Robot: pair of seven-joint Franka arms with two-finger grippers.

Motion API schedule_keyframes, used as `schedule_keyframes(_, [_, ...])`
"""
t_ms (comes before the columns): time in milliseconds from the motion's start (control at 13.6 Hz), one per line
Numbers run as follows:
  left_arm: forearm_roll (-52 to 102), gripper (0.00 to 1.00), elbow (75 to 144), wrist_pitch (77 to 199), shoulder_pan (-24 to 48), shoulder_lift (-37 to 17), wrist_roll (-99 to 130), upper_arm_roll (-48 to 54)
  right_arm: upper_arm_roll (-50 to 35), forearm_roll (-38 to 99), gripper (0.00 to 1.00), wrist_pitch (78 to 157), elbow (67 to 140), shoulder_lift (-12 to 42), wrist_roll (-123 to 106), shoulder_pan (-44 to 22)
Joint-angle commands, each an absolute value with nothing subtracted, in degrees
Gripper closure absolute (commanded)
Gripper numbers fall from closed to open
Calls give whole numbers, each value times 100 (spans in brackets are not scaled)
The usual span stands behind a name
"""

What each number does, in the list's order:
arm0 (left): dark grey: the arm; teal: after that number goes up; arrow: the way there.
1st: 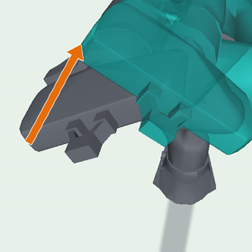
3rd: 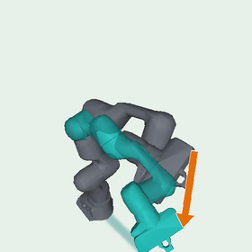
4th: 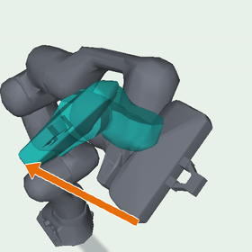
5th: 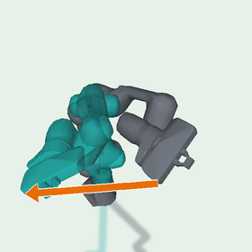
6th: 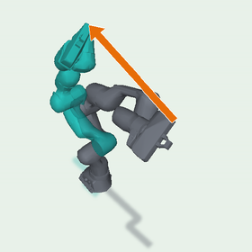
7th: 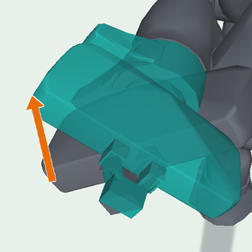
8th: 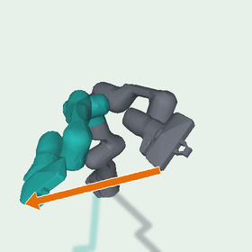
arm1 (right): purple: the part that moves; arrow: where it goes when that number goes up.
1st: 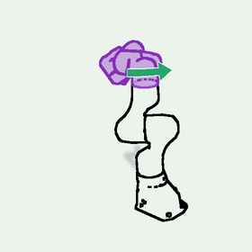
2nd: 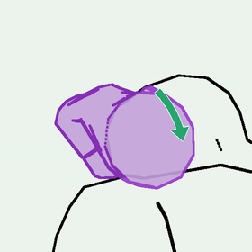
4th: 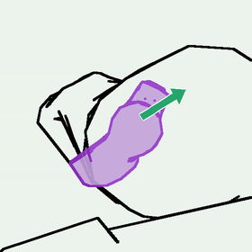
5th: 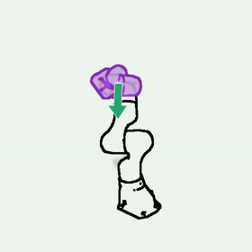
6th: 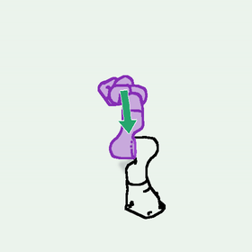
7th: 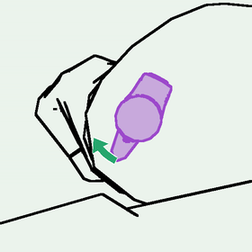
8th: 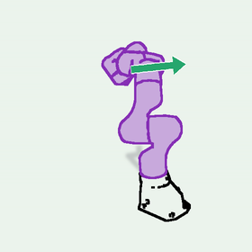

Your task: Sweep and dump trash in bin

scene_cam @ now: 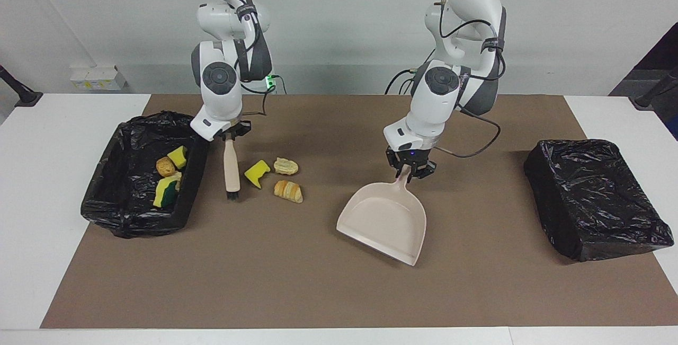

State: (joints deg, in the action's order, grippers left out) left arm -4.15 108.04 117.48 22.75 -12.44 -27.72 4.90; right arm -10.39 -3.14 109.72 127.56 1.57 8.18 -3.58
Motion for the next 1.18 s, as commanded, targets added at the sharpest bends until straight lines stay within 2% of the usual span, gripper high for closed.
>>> schedule_keyframes(0, [-554, 100, 10995, 11593, 2180, -1037, -4203, 510, -1055, 261, 100, 11214, 12753, 263, 1282, -710])
schedule_keyframes(147, [-554, 100, 11004, 11593, 2232, -1037, -4990, 510, -1063, 736, 100, 11346, 12753, 308, 1397, -790])
schedule_keyframes(811, [-554, 100, 11426, 11408, 2338, -888, -5106, 527, -1063, 2064, 100, 11592, 12762, 272, 1836, -1388])
schedule_keyframes(1105, [-554, 100, 11566, 11408, 2338, -800, -5098, 519, -1063, 2969, 100, 12392, 12867, 439, 2169, -1985])
